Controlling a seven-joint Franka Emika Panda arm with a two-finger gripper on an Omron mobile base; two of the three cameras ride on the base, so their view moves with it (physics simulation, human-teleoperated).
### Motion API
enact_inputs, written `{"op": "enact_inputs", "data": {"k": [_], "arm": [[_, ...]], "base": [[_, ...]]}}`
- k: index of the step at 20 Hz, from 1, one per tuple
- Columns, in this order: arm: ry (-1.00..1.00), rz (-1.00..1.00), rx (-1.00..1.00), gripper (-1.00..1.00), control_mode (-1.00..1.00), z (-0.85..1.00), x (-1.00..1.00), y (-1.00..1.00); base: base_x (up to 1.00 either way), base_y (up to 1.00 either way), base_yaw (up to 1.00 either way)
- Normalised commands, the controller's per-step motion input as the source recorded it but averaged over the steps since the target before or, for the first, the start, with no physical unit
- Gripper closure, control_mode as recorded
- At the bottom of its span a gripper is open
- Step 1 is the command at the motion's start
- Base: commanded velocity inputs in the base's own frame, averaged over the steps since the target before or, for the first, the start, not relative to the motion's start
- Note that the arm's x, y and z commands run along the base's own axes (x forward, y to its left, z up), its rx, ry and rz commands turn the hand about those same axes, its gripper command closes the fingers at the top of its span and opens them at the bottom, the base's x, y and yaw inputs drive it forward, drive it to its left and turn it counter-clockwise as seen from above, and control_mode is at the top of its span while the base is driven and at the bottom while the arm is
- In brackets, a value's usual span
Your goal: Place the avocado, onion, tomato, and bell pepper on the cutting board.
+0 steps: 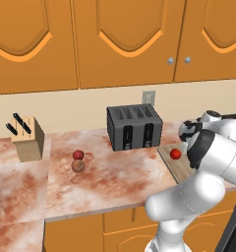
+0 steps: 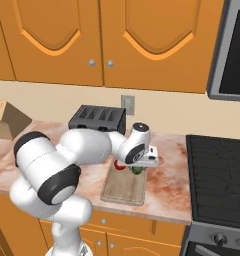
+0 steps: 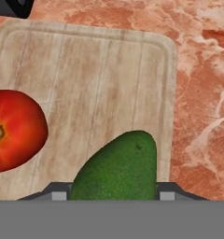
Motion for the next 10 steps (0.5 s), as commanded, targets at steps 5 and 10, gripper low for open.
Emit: {"op": "enact_inputs", "data": {"k": [5, 10], "arm": [[0.0, 0.0, 0.0, 1.0, -1.0, -0.19, 0.08, 0.0], [0.0, 0.0, 0.0, -1.0, -1.0, -0.23, 0.03, 0.0]], "base": [[0.0, 0.0, 0.0], [0.0, 0.0, 0.0]]}}
